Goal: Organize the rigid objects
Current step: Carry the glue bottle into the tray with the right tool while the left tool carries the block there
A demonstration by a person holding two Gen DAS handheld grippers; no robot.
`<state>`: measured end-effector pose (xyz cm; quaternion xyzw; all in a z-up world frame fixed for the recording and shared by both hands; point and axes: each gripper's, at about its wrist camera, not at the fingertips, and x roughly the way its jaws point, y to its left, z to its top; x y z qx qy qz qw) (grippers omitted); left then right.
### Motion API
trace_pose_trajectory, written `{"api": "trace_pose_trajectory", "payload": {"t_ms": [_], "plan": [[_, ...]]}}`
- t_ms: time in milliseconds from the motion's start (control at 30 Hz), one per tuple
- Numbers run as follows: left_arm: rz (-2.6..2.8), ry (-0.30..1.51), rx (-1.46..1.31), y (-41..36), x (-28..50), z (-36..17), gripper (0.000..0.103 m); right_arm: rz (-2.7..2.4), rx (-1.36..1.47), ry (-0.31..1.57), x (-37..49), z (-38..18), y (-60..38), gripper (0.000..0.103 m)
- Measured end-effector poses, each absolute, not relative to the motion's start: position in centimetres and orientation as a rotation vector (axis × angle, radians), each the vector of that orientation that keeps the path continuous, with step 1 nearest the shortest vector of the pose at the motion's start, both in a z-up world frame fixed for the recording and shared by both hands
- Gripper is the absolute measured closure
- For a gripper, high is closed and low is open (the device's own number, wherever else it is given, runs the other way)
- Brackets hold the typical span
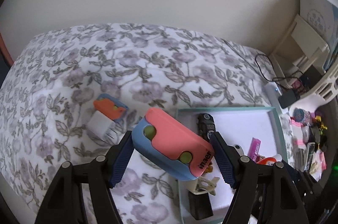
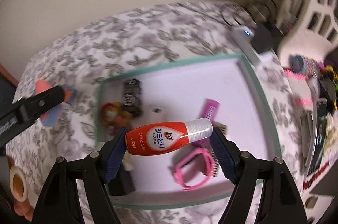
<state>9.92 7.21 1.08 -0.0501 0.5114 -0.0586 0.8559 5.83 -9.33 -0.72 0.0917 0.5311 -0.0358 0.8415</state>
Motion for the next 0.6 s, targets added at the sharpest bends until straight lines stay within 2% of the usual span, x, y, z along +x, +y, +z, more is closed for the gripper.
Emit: {"api": "trace_pose_trajectory", "payload": {"t_ms": [600], "plan": [[-0.235, 1.209, -0.042, 0.5, 9.1, -3.0, 0.028, -0.236, 0.232, 1.234, 6.2, -3.8, -14.8, 0.024]]}}
